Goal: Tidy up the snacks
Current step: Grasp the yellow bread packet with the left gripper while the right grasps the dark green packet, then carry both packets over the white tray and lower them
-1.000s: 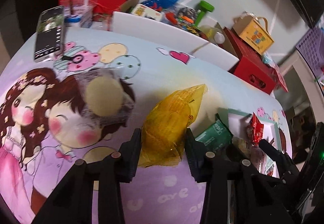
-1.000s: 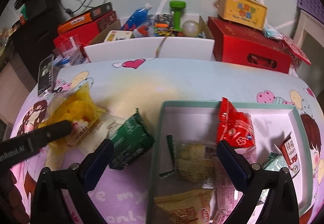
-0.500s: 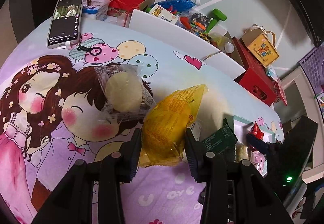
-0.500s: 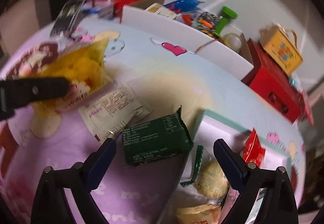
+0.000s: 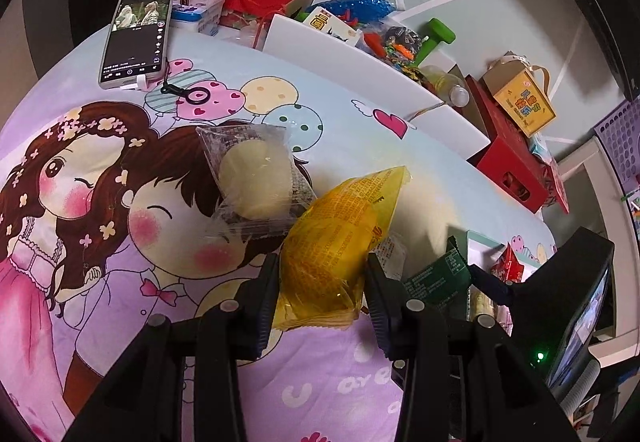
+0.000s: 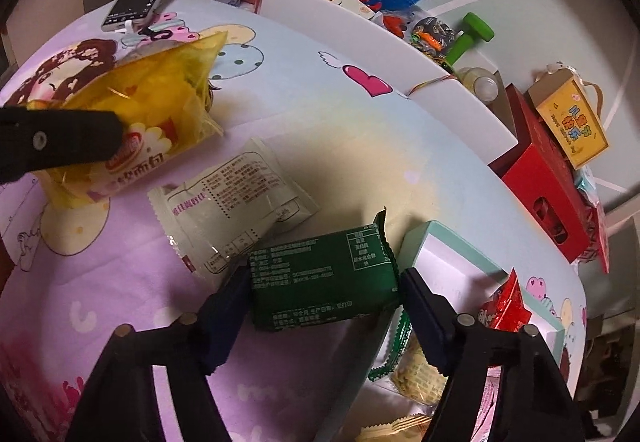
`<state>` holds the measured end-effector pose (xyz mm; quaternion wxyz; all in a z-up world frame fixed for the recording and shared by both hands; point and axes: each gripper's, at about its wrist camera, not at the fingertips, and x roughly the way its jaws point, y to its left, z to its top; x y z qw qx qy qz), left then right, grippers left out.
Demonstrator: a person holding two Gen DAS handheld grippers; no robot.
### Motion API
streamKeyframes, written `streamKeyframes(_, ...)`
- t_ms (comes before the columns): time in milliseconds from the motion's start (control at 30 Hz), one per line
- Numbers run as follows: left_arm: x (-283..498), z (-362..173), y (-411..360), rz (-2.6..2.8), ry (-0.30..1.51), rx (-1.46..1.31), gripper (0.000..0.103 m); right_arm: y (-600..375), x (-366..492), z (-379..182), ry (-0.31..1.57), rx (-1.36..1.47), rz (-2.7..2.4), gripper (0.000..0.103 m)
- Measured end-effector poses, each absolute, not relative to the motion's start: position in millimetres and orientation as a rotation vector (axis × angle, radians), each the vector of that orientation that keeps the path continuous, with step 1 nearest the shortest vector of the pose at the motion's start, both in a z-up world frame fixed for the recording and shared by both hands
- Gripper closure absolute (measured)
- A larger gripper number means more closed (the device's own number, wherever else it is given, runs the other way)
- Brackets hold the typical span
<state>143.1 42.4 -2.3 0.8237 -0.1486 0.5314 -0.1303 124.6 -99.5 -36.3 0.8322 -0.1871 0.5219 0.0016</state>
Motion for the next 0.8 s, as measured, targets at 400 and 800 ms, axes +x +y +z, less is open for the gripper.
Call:
streamKeyframes(400,142,0,43,-0.282,1.122,-0.317,0.060,-104,105,-19,1.045,-0.276,-0.032,0.032)
streamKeyframes(800,139,9,36,-0.294,1.106,-0.304,0.060,-126,78,11,0.965,-0.106,-0.114,0.032)
